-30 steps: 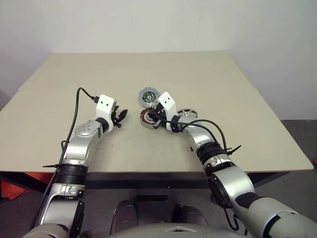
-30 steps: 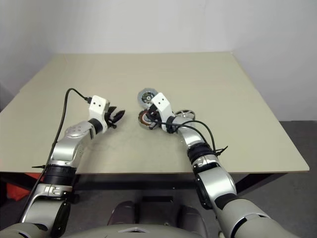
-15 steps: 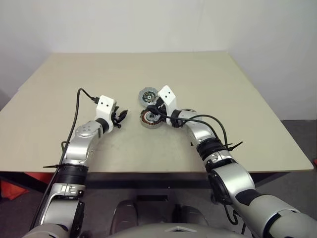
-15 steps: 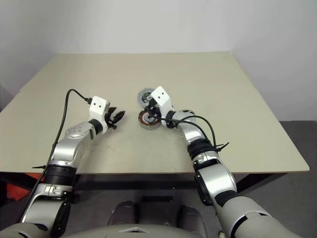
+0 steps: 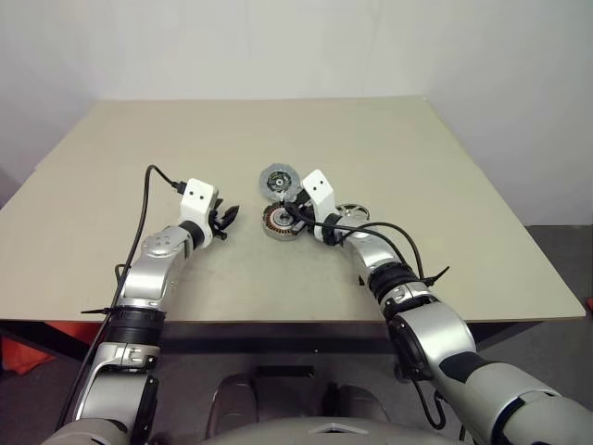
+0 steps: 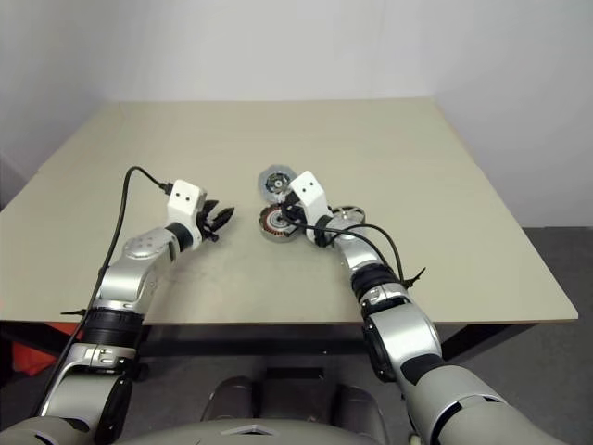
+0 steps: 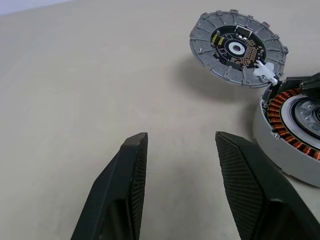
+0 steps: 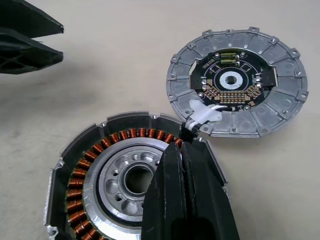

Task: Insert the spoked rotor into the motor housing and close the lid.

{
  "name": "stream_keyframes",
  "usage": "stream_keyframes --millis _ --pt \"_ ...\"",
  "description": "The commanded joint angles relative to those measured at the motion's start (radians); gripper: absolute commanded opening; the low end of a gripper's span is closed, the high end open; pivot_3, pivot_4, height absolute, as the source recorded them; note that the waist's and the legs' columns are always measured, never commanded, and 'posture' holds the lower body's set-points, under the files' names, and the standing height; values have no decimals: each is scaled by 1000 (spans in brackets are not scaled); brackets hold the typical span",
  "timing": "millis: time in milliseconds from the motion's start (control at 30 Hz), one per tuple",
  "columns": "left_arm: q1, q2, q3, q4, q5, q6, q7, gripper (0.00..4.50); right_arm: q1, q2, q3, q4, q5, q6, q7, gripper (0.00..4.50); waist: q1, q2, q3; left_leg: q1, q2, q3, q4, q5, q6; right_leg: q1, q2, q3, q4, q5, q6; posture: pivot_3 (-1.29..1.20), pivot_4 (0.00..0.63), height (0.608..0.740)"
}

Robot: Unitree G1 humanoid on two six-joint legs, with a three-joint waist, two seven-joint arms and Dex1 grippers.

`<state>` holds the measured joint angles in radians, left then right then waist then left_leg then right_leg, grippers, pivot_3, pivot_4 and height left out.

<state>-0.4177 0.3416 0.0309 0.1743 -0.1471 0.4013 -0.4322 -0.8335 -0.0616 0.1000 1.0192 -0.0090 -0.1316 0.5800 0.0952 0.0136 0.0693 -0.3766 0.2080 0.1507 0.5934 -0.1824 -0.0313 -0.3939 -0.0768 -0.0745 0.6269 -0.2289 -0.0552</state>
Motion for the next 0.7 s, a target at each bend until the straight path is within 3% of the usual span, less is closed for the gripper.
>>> stream_keyframes --millis 33,400,700 --pt "-11 3 -2 -14 7 -20 -1 2273 -34 -10 -23 -5 8 -15 -11 44 0 0 0 0 0 0 0 0 0 0 0 0 0 0 0 0 0 740" --pt "-8 3 3 -16 10 -18 -2 2273 -70 8 -40 -97 42 -3 27 44 -2 0 0 -1 0 0 0 0 0 -2 0 0 0 0 0 0 0 740" --pt "1 5 7 -25 12 -17 4 2273 4 26 23 -42 -21 43 46 44 -1 0 0 -1 0 0 0 0 0 -1 0 0 0 0 0 0 0 740"
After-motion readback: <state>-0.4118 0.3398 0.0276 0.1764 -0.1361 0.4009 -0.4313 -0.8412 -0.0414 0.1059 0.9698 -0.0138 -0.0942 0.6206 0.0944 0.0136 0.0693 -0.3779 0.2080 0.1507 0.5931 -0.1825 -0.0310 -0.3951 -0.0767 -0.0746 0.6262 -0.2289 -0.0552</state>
